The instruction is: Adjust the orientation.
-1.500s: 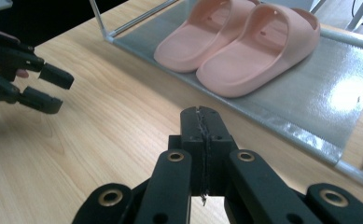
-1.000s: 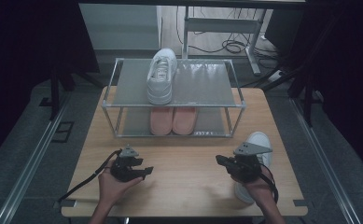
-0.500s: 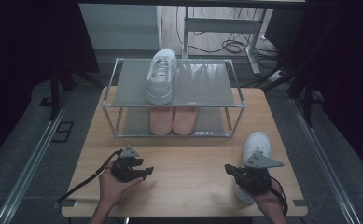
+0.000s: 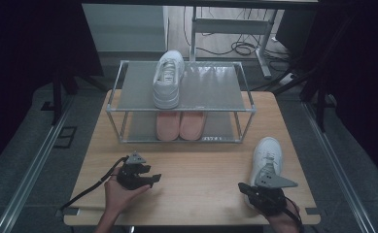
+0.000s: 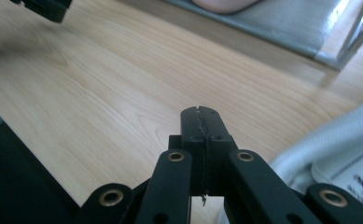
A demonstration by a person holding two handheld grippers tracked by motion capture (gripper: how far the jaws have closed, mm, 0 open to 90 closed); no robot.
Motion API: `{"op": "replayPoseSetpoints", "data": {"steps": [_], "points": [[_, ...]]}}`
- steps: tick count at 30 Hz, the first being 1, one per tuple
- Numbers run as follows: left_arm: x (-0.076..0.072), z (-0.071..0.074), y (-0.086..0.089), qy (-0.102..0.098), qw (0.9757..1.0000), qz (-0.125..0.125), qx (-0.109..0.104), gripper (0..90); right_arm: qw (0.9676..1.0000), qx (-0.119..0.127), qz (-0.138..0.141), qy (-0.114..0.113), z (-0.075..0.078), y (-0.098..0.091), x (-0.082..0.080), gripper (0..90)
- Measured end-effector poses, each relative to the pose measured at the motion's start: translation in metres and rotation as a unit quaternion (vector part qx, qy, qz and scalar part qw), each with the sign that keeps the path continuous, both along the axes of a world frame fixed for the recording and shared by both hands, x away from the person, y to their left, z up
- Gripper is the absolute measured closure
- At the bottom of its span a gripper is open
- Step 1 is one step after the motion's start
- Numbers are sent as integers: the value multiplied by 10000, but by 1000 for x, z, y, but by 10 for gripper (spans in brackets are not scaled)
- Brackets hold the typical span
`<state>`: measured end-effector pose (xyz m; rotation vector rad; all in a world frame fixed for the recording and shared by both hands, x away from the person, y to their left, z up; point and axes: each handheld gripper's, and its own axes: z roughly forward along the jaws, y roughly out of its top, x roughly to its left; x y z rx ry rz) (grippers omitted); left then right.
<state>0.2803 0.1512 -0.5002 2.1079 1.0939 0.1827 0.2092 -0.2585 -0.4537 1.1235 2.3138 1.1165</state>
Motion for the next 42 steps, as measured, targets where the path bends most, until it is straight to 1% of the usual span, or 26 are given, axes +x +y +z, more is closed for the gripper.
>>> {"op": "replayPoseSetpoints", "data": {"steps": [2,6,9,13,16,18,23,28,31,37,42], "points": [[0,0,0,0,10000,0,-3,423,10000,-69,-31,33,-2,0,-3,900],[0,0,0,0,10000,-1,3,423,9992,-372,-119,40,-8,1,-10,900],[0,0,0,9,10000,-9,21,422,9983,-536,-199,69,-11,-1,-14,900],[1,-2,-1,33,10000,-26,43,422,9973,-656,-335,64,-13,-5,-17,900],[1,-2,-1,39,10000,-28,57,422,9968,-686,-410,63,-15,-7,-16,900],[1,-2,-1,38,10000,-29,59,422,9971,-649,-393,80,-16,-8,-15,900],[1,-3,-1,39,10000,-31,59,422,9965,-718,-435,45,-18,-4,-15,900],[1,-4,-2,52,9999,-41,78,422,9948,-907,-459,-27,-19,1,-13,900],[1,-3,-1,45,9999,-37,88,422,9941,-980,-463,-51,-19,0,-14,900],[1,-2,0,40,9999,-39,91,422,9938,-976,-542,2,-18,-7,-19,900],[1,-3,0,47,9999,-40,85,422,9949,-812,-587,92,-17,-17,-22,900]]}}
